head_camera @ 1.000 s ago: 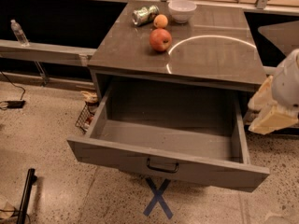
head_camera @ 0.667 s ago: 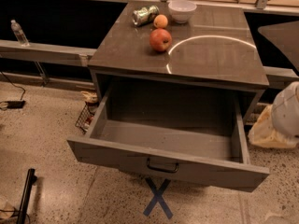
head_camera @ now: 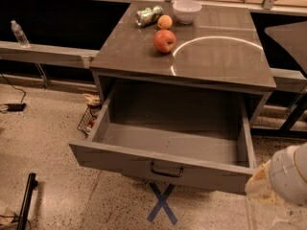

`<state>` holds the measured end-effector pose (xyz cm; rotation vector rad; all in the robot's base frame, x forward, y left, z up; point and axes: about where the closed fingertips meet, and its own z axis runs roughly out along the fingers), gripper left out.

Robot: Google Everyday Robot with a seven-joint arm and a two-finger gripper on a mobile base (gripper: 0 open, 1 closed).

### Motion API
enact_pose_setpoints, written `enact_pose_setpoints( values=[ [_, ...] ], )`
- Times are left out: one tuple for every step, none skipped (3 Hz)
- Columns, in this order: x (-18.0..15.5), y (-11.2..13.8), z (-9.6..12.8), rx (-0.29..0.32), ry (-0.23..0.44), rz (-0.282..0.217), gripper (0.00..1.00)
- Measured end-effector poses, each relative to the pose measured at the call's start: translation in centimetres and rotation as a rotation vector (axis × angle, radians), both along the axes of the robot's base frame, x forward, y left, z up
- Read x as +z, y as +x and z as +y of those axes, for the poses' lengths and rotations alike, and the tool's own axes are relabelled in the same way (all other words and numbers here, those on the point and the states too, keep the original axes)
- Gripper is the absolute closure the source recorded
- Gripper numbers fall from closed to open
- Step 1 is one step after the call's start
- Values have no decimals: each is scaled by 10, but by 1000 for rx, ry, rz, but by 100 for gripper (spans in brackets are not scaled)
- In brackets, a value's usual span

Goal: Close top drawer

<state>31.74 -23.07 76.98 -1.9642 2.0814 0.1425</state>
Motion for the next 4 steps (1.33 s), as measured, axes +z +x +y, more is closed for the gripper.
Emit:
enact_pose_setpoints(
  values=[
    [-10,-7,0,30,-2,4,100],
    [-29,-14,5,19,35,13,100],
    [-58,-17,22,50,63,-5,100],
    [-80,-8,31,49,70,-50,100]
  ],
)
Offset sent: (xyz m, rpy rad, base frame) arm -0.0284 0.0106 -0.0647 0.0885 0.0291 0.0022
